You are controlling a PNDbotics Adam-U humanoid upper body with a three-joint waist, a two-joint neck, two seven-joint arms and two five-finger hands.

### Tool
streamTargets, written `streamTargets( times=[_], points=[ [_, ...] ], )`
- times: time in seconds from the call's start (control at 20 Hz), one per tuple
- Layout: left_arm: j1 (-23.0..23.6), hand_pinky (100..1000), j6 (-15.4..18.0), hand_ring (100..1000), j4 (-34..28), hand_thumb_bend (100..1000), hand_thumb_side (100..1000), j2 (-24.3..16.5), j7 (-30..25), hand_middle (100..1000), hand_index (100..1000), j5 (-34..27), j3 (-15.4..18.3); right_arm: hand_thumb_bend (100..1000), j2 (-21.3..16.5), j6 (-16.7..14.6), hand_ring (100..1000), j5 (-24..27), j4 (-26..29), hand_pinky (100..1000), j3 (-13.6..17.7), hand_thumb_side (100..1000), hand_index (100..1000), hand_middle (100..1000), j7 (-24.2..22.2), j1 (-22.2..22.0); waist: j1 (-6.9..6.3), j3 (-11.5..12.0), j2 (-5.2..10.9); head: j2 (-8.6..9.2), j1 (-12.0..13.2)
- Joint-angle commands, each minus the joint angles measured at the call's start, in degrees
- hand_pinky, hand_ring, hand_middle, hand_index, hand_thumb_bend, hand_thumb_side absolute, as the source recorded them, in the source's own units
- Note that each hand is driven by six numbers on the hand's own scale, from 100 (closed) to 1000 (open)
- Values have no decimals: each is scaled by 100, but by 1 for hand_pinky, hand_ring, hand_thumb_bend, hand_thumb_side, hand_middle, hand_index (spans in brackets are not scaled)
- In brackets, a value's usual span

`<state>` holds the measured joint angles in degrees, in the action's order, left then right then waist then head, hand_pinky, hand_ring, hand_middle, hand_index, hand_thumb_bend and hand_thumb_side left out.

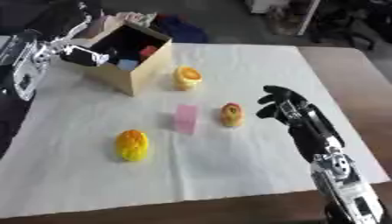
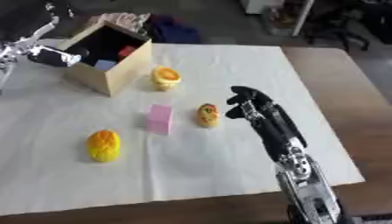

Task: Pick up objects on the table and place them in the box.

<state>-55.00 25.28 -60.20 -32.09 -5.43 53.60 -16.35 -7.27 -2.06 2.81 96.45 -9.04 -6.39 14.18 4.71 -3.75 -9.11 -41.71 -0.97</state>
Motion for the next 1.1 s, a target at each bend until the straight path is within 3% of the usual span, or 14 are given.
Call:
streamTargets(
  times=[0.05, 0.25, 0.5, 0.65, 1.1],
  points=[
    [56, 803, 289, 681, -702, 298, 321, -454, -819, 713, 864, -752, -346, 100, -85, -11, 586, -12, 67, 679, 60, 707, 814, 632, 24, 85, -10, 12, 23, 71, -70],
    [316, 803, 557, 687, -1370, 308, 389, -740, -2123, 714, 865, -1545, -740, 100, -100, -11, 586, -15, 70, 679, 63, 706, 814, 632, 26, 99, -22, 21, 19, 65, -105],
    [482, 808, 775, 703, -1815, 295, 475, -751, -3467, 734, 877, -2145, -1107, 100, -98, -9, 586, -9, 72, 679, 50, 707, 814, 632, 9, 105, -18, 22, 20, 48, -100],
    [534, 810, 797, 708, -1987, 305, 480, -674, -3878, 739, 877, -2306, -1243, 100, -89, -10, 586, -7, 76, 679, 45, 708, 814, 632, 1, 112, -16, 17, 21, 53, -98],
    [870, 824, 992, 737, -2104, 401, 635, -793, -4639, 774, 899, -2238, -1511, 100, -88, -9, 586, -15, 76, 679, 64, 708, 813, 632, 17, 116, -32, 0, -1, 63, -126]
  ],
)
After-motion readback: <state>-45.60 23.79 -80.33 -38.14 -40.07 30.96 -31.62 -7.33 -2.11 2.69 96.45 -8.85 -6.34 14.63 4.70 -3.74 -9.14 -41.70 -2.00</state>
